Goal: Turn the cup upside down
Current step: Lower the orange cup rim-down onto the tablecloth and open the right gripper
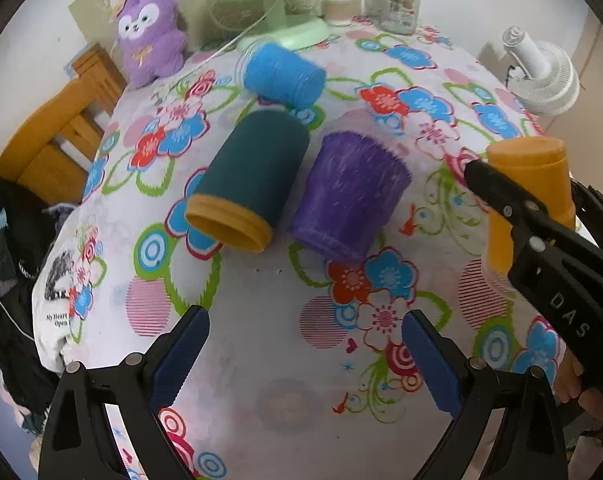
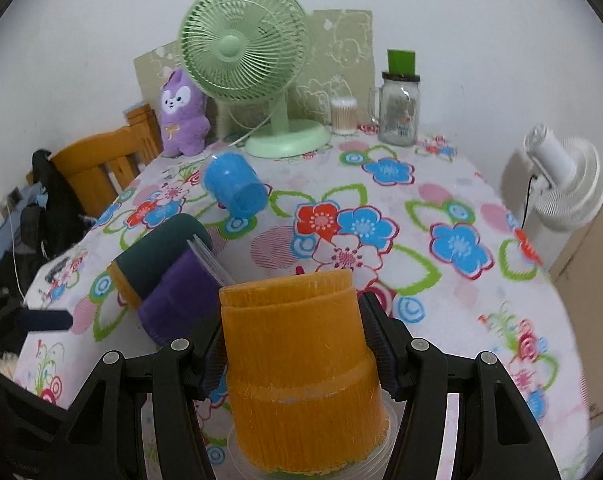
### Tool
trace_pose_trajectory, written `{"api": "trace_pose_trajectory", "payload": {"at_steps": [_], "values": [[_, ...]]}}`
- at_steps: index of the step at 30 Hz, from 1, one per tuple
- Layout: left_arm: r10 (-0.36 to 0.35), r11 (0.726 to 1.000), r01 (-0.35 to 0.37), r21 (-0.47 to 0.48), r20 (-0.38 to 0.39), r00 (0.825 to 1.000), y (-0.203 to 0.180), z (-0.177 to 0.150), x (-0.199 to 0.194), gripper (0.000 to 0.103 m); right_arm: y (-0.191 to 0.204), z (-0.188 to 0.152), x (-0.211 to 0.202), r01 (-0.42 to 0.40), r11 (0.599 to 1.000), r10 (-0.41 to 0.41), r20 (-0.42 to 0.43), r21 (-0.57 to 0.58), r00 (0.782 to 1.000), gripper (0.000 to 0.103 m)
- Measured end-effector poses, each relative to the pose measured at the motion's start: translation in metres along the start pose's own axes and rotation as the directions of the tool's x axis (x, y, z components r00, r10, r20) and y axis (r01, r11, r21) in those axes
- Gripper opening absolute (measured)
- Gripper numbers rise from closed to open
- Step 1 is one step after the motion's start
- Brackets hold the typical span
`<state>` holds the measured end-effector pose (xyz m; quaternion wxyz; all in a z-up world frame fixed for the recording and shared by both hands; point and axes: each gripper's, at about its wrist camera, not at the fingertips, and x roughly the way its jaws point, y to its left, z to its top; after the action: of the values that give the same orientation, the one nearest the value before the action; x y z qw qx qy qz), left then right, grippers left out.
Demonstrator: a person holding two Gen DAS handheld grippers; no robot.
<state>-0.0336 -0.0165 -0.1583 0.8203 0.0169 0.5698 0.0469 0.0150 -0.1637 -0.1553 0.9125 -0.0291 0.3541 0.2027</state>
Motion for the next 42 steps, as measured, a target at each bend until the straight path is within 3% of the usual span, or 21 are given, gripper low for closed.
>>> {"api": "trace_pose_trajectory", "payload": {"at_steps": [7,18,22,27,33,42], "values": [[-0.035,0.999,0.035,-0.031,0.0,0.999,0.006,0.0,0.018,0.098,0.008,-0.004,0.019,0.0,1.0,0.001,0.047,-0.014,0.999,0.063],[-0.068,0.997,0.068,-0.029,-0.011,0.998,0.007,0.0,0.033,0.098,0.011,-0.016,0.026,0.003,1.0,-0.002,0.031,-0.031,1.0,0.066],[-0.072,0.997,0.072,-0.005,-0.032,0.997,0.002,-0.001,0.032,0.098,0.007,-0.02,0.024,0.015,1.0,-0.015,-0.03,0.005,0.999,0.084],[-0.078,0.997,0.079,0.001,-0.058,0.995,0.001,-0.003,0.027,0.098,0.007,-0.019,0.016,0.033,0.999,-0.031,-0.096,0.021,0.995,0.094],[-0.078,0.995,0.077,-0.056,-0.018,0.997,0.008,-0.001,0.011,0.098,-0.002,-0.012,0.011,0.005,0.995,0.02,-0.236,0.104,0.971,0.095],[-0.108,0.992,0.104,-0.076,-0.044,0.993,0.007,0.007,-0.02,0.098,-0.005,0.008,-0.021,0.09,0.992,-0.059,-0.323,0.084,0.944,0.095]]}}
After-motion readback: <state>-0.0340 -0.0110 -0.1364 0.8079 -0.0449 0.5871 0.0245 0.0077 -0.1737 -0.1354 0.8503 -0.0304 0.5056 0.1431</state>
